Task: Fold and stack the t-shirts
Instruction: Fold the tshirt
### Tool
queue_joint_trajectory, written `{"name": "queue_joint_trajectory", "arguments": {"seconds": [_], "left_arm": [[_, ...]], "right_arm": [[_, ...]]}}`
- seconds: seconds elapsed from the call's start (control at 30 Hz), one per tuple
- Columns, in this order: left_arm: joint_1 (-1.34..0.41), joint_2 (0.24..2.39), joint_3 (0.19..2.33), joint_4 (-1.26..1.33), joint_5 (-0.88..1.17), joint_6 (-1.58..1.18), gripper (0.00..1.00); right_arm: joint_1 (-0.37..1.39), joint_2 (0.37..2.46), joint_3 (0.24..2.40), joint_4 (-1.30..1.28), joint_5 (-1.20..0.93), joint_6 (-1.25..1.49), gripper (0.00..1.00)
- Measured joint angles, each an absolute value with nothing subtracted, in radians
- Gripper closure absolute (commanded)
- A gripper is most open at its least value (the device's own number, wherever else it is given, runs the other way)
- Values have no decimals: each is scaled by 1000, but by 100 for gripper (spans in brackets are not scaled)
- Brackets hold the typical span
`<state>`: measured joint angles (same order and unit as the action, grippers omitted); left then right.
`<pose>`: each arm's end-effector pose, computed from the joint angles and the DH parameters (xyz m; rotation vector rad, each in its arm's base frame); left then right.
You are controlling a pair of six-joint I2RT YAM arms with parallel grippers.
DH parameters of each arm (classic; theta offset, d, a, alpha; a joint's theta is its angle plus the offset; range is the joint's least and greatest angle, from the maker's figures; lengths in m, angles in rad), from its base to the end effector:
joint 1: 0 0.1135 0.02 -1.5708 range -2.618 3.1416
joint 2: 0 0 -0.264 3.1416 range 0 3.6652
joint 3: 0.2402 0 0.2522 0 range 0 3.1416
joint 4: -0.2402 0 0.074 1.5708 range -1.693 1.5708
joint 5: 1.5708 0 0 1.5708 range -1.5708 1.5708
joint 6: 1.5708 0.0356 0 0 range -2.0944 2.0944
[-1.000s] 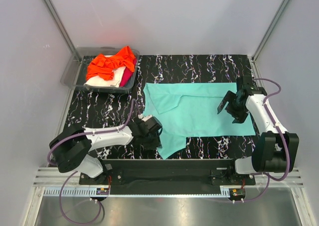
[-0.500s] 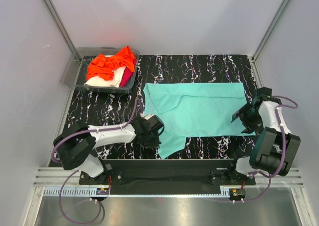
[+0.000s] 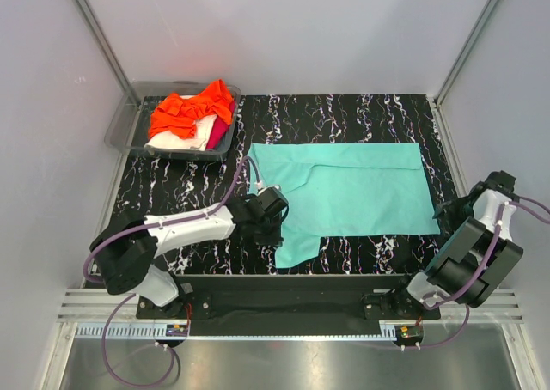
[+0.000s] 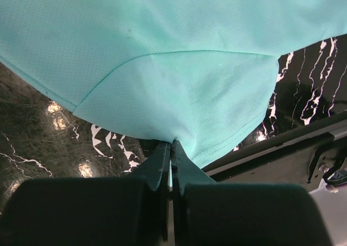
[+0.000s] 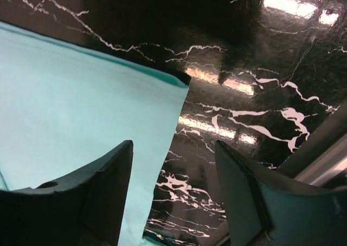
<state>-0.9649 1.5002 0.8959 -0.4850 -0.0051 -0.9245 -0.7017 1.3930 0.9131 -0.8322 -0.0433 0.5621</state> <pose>0.1641 -0.2365 0.1899 0.0549 2.8025 -0.5535 0.1891 -0.1578 0.2075 1.6948 2.3289 0.0361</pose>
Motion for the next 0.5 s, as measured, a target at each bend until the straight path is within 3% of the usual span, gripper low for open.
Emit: {"name": "queue_joint_trajectory", "arguments": {"seconds": [0.27, 0.4, 0.5], "left_arm": [[-952, 1496, 898, -497, 23, -871, 100], [-947, 1475, 898, -504, 27, -852, 100], [-944, 1453, 899, -505, 28, -836, 100]], "right_arm": [[-726, 1397, 827, -718, -56, 577, 32], [-726, 1399, 799, -665, -70, 587, 47], [-726, 1415, 798, -633, -70, 593, 49]]}}
